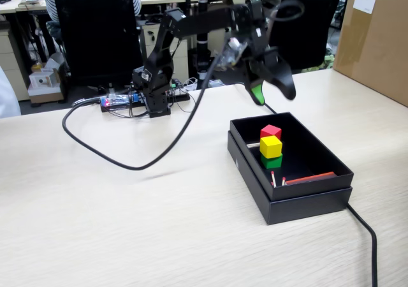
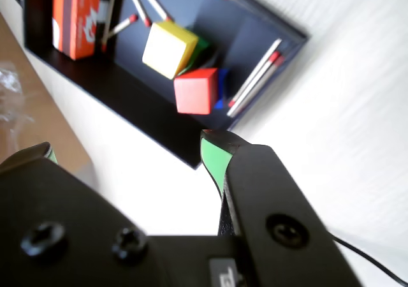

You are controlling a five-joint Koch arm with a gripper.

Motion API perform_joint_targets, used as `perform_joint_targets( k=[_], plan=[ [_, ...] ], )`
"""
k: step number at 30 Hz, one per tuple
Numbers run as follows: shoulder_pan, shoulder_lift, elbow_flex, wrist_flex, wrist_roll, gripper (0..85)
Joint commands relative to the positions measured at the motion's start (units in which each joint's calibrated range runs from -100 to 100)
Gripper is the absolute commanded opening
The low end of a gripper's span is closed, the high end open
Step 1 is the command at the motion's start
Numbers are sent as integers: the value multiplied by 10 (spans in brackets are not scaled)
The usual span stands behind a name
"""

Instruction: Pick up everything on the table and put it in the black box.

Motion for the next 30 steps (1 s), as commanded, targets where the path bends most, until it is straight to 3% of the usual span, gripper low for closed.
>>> perform_joint_targets(
  k=[1, 13, 20, 30],
  plan=[
    [-14, -156, -22, -1, -13, 465],
    [-114, -538, -372, 39, -21, 496],
    [-159, -729, -685, 218, -25, 497],
    [-166, -847, -973, 393, -29, 519]
  ],
)
